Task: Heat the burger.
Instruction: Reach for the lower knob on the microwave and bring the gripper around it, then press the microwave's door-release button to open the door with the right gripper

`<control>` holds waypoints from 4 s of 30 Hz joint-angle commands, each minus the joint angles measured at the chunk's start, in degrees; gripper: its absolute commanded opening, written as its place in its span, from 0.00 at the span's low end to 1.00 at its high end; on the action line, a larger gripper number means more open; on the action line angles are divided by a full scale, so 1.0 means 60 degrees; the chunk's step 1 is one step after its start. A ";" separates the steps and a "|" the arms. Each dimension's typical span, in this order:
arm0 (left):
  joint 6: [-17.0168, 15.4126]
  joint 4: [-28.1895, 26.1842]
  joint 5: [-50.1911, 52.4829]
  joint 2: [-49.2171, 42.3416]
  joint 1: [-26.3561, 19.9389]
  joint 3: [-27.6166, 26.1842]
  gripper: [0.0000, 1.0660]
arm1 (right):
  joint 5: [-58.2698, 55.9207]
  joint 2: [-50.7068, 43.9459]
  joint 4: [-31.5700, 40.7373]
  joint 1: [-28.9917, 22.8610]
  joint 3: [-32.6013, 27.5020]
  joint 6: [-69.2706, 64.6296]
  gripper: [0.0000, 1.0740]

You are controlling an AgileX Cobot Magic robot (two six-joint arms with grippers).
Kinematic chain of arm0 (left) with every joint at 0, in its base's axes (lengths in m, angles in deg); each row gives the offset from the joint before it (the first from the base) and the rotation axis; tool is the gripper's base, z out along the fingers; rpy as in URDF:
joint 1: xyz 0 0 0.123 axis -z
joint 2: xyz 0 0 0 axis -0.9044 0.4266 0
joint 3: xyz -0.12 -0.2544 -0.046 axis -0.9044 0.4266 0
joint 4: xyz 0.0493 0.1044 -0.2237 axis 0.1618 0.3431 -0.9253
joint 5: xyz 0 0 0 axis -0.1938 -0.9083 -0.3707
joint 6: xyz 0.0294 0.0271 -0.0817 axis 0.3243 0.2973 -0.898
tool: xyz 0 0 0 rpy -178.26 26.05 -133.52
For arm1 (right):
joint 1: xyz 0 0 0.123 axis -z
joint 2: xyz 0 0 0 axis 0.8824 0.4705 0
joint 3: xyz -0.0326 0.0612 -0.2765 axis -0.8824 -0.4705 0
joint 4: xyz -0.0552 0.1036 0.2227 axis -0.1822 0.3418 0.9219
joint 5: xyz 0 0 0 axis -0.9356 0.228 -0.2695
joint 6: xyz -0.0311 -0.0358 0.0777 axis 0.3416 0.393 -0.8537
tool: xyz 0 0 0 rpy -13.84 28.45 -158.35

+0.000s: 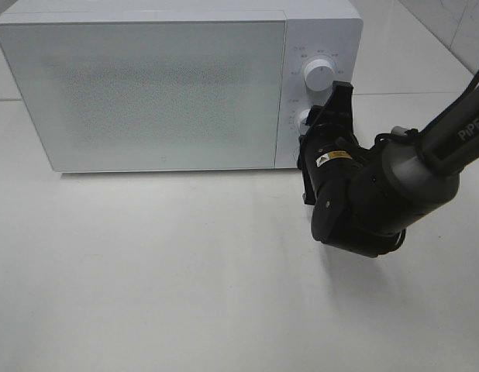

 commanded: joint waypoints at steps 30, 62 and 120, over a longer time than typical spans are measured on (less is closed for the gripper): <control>-0.0038 -0.0038 0.0124 -0.0181 0.0000 0.0019 0.95 | 0.1432 -0.0076 0.0086 0.0019 0.0210 0.0688 0.48; -0.0038 -0.0038 0.0124 -0.0181 0.0000 0.0019 0.95 | -0.2970 -0.3209 -0.2359 -0.0210 -0.2349 0.6150 0.67; -0.0038 -0.0038 0.0124 -0.0181 0.0000 0.0019 0.95 | -2.0426 -1.3932 -0.6551 0.1900 -0.1232 1.2958 0.67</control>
